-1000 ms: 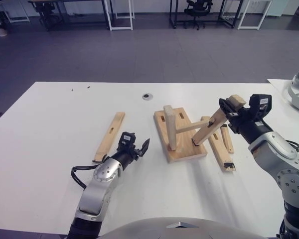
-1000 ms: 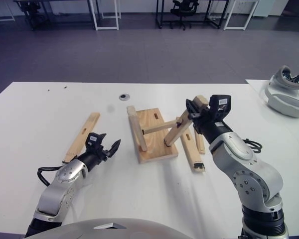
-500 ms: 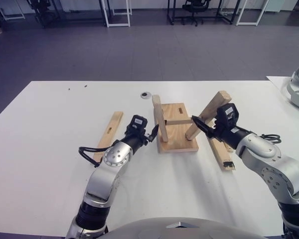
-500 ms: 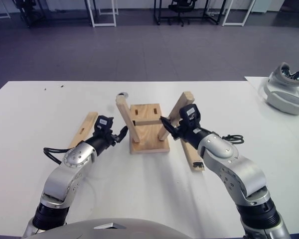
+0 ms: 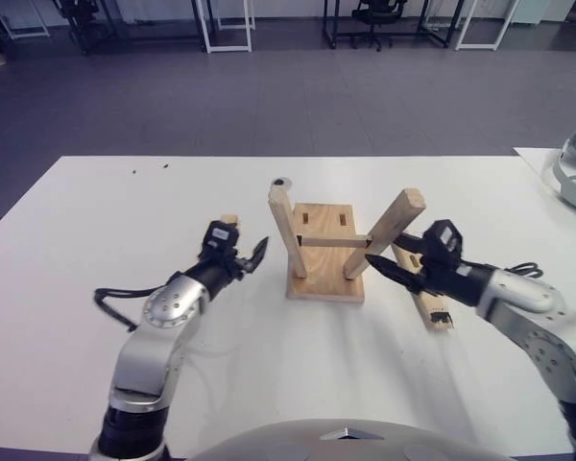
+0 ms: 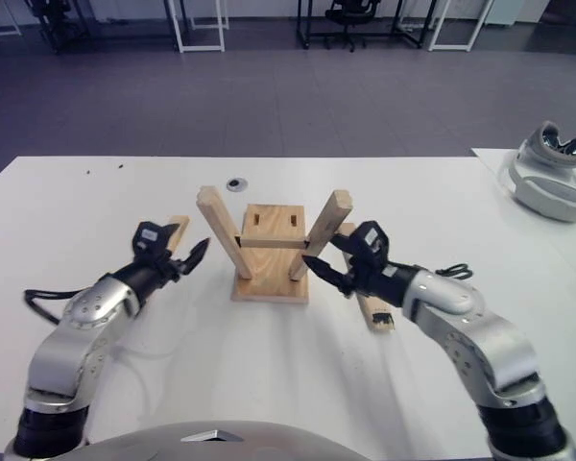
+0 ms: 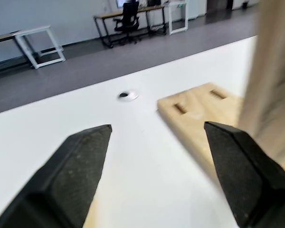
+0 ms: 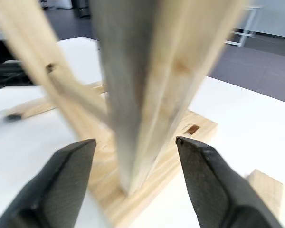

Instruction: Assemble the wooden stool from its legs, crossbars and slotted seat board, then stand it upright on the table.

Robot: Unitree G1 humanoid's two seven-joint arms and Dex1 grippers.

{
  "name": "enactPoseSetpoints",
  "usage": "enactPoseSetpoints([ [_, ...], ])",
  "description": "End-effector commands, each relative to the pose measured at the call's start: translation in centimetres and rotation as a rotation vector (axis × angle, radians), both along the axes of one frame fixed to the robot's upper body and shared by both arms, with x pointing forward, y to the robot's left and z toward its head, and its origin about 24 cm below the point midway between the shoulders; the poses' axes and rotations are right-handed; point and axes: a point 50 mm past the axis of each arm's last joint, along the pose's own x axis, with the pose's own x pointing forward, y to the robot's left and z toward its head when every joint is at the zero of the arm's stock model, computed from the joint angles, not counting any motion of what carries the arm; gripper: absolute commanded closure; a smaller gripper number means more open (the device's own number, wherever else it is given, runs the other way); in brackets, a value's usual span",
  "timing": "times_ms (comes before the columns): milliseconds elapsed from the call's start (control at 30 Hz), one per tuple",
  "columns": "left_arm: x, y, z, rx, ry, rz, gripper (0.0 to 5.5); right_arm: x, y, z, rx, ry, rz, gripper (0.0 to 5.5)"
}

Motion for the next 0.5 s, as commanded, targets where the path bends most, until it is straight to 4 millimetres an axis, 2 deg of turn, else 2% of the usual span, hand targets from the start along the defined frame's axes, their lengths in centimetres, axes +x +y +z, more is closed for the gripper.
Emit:
enactPoseSetpoints([
  [33,-0.2,1.4,-0.6,0.013,0.018,-0.013,1.9,-2.0,-2.2,-0.3,-0.019,0.067,0.184,2.36],
  [67,-0.3,1.0,-0.8,0.0,0.021,-0.04,1.9,-1.3,-3.2,-1.4,-0.07,0.07,0.157,2.36],
  [100,-0.4,0.6,-0.9,-0.011,0.026,-0.082,1.9,0.3,-4.2,-2.3,-0.134,0.032,0.086,2.36],
  [167,-0.8,0.0,-1.3,-0.006,0.051,-0.178,1.9,5.0,-5.2,-3.9,-0.246,-0.065,-0.113,2.36],
  [200,-1.0,0.0,-1.5,0.01,0.07,-0.224,1.9,7.0,-4.7,-4.4,-0.268,-0.108,-0.153,2.36],
  [267,-1.2,0.1,-1.8,0.05,0.103,-0.287,1.9,9.1,-2.8,-5.0,-0.242,-0.158,-0.146,2.36],
  [300,-1.4,0.4,-1.9,0.078,0.12,-0.323,1.9,9.5,-1.3,-5.1,-0.201,-0.174,-0.102,2.36],
  [367,-2.2,1.0,-1.7,0.101,0.155,-0.412,1.9,9.0,1.3,-5.7,-0.129,-0.168,0.024,2.36],
  [433,-3.4,1.7,-1.7,0.114,0.203,-0.48,1.9,6.7,3.7,-5.9,-0.028,-0.111,0.201,2.36],
  [500,-4.4,2.6,-2.0,0.151,0.266,-0.527,1.9,3.6,6.3,-5.3,0.082,-0.029,0.381,2.36],
])
